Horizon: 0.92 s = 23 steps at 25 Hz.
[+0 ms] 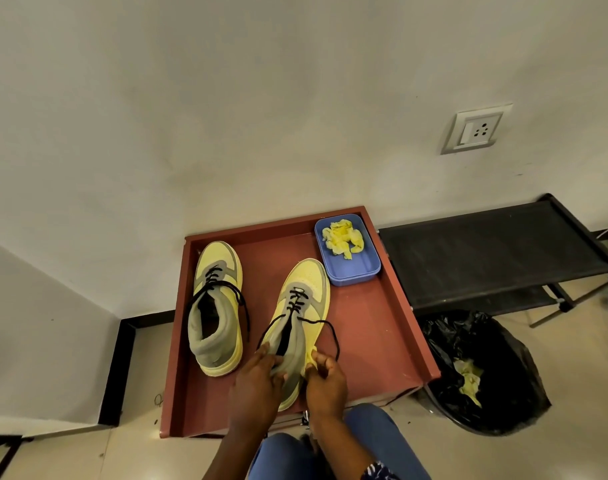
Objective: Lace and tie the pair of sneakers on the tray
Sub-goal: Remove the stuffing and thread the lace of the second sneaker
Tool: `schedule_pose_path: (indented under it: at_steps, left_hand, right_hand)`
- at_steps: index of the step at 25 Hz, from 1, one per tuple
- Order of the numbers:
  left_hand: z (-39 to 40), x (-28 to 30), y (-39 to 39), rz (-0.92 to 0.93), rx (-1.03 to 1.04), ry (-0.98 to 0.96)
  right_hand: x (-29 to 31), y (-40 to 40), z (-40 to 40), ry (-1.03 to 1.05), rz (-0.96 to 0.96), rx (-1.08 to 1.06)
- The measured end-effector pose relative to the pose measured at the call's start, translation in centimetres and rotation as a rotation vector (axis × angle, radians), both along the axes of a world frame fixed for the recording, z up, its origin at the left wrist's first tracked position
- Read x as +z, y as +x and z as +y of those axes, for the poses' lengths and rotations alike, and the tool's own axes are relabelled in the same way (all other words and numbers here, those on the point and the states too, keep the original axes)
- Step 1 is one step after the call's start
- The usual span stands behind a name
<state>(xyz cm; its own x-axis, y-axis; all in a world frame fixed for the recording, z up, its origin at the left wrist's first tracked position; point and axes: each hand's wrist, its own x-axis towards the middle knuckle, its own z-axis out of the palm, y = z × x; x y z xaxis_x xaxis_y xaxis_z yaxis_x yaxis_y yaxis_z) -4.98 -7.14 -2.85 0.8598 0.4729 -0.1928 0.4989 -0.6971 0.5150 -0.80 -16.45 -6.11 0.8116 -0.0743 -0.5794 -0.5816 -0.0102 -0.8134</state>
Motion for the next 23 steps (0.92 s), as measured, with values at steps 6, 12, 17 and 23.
schedule_pose_path:
  at_steps: [6,12,17,23]
  left_hand:
    - [-0.3,-0.2,-0.3,-0.008,-0.014,0.024]
    - [-0.4,-0.2,-0.3,0.006,-0.014,0.031]
    - [-0.5,-0.1,-0.2,0.009,-0.01,0.041]
    - [-0.8,0.3,0.0,0.002,0.011,0.074]
  right_hand:
    - [1.3,-1.2,0.0,-0.009,-0.142,0.047]
    - [2.8,3.6,1.1,-0.162,-0.275,0.102]
    - [2.6,6.6,1.5,-0.322,-0.313,0.295]
    - [2.3,2.1,0.4,-0.326,-0.376,0.24]
